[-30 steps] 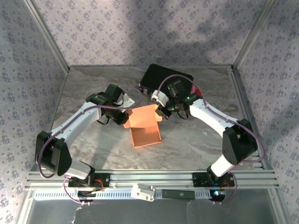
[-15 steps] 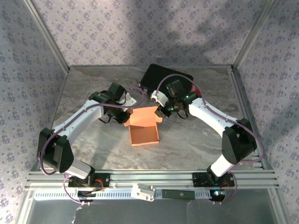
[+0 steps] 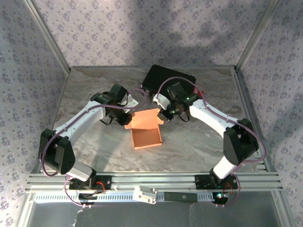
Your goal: Fold the paper box
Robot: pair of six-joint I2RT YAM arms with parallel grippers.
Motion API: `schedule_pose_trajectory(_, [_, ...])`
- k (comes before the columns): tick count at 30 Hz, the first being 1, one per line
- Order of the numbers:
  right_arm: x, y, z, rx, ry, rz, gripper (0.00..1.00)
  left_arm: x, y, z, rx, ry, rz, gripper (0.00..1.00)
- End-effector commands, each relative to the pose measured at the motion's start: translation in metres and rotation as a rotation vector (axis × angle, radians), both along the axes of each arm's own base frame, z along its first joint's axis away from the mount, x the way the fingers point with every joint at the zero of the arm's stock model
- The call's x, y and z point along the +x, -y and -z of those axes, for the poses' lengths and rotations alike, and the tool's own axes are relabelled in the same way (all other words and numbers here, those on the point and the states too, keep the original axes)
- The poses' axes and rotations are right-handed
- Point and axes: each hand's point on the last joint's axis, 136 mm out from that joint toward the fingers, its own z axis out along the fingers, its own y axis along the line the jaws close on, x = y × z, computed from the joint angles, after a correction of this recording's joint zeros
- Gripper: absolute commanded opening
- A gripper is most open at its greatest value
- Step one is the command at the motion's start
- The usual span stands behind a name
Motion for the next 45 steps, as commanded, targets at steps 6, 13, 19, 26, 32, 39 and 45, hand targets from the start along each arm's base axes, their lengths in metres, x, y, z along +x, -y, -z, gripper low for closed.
schedule_pose_trajectory(6, [-0.003, -0.002, 0.001, 0.000, -0.026, 0.006, 0.09, -0.013, -0.004, -0.004, 0.008, -0.023, 0.009, 0.32])
schedule_pose_trajectory(13, [-0.006, -0.003, 0.004, -0.003, -0.032, 0.006, 0.12, -0.019, -0.011, 0.004, 0.029, -0.034, 0.002, 0.33])
schedule_pose_trajectory(19, [-0.005, -0.003, 0.006, -0.008, -0.031, 0.009, 0.10, -0.017, -0.011, 0.007, 0.017, -0.036, -0.005, 0.25])
schedule_pose_trajectory(26, [-0.004, -0.004, 0.004, -0.008, -0.027, 0.031, 0.00, -0.006, -0.004, 0.000, -0.021, -0.023, -0.072, 0.11])
schedule_pose_trajectory(32, [0.005, -0.009, -0.003, 0.030, -0.038, 0.153, 0.00, 0.012, 0.006, -0.008, -0.045, -0.020, -0.228, 0.04])
schedule_pose_trajectory(39, [0.020, -0.023, -0.006, -0.001, 0.004, 0.354, 0.00, 0.037, 0.015, -0.012, -0.032, -0.004, -0.392, 0.03])
schedule_pose_trajectory(45, [0.042, -0.033, -0.023, 0.106, 0.024, 0.564, 0.00, 0.056, 0.020, -0.014, -0.083, 0.035, -0.498, 0.03])
